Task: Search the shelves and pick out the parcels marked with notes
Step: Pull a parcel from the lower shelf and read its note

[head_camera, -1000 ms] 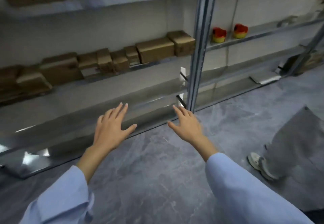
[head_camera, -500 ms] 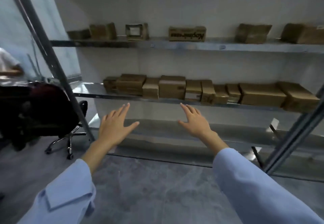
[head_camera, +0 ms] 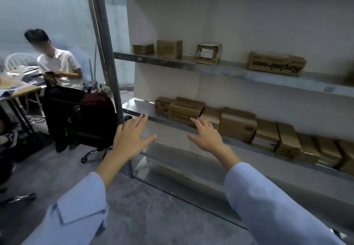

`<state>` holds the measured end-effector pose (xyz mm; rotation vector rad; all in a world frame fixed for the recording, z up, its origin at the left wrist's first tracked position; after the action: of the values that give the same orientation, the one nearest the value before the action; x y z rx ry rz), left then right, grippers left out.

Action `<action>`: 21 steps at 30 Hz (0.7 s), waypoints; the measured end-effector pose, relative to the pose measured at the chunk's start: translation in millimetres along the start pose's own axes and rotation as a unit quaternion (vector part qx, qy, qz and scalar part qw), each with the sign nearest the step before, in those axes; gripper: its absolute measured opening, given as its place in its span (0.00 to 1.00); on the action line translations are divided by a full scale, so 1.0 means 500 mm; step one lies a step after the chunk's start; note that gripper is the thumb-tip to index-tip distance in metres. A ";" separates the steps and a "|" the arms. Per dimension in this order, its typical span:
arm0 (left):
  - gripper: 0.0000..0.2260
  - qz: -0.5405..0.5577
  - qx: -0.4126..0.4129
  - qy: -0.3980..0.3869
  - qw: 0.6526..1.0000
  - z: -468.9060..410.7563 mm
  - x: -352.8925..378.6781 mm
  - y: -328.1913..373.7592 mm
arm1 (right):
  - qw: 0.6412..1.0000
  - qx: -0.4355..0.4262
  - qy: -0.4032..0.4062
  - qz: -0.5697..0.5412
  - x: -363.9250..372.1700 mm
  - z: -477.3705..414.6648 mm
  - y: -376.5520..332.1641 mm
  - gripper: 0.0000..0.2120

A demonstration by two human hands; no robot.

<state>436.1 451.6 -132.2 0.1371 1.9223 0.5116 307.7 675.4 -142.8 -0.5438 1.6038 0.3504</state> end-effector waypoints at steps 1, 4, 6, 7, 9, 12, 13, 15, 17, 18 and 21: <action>0.35 -0.007 0.000 0.002 1.000 -0.033 0.002 -0.009 | 1.000 -0.008 -0.001 0.007 0.001 -0.040 -0.005 0.33; 0.34 -0.017 0.000 0.000 1.000 -0.138 0.011 -0.034 | 1.000 -0.023 0.008 0.005 0.000 -0.157 -0.017 0.33; 0.34 -0.019 0.002 0.002 1.000 -0.205 0.020 -0.052 | 1.000 -0.027 0.011 -0.002 0.000 -0.227 -0.024 0.32; 0.34 -0.021 0.002 0.004 1.000 -0.236 0.025 -0.061 | 1.000 -0.028 0.010 -0.004 0.002 -0.260 -0.027 0.32; 0.34 -0.023 0.000 0.004 1.000 -0.288 0.039 -0.080 | 1.000 -0.028 0.008 -0.009 0.012 -0.319 -0.031 0.32; 0.34 -0.024 -0.002 -0.004 1.000 -0.349 0.065 -0.111 | 1.000 -0.021 -0.004 -0.021 0.035 -0.394 -0.034 0.32; 0.34 -0.021 -0.003 -0.007 1.000 -0.367 0.074 -0.123 | 0.999 -0.019 -0.009 -0.025 0.044 -0.415 -0.035 0.33; 0.34 -0.013 -0.010 -0.009 1.000 -0.406 0.093 -0.149 | 0.999 -0.011 -0.015 -0.040 0.060 -0.456 -0.034 0.33; 0.35 0.000 -0.014 -0.013 1.000 -0.446 0.113 -0.171 | 0.998 0.004 -0.017 -0.067 0.077 -0.498 -0.034 0.33; 0.34 0.007 -0.013 -0.016 1.000 -0.467 0.124 -0.180 | 0.997 0.010 -0.018 -0.075 0.086 -0.518 -0.036 0.33; 0.34 0.026 0.001 -0.023 0.999 -0.537 0.163 -0.215 | 0.997 0.022 -0.021 -0.077 0.117 -0.581 -0.041 0.33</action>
<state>175.7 304.8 -160.7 0.1991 1.8791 0.5366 71.5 496.6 -166.8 -0.6180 1.5144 0.2084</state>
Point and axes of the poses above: each hand's wrist, its own z-axis away from the middle knuckle, its own x-axis out of the palm, y = z × x, the point moved 4 cm from there along -z, towards the middle knuckle, and after that the axes turned 14 degrees about z, right-handed, at the moved point
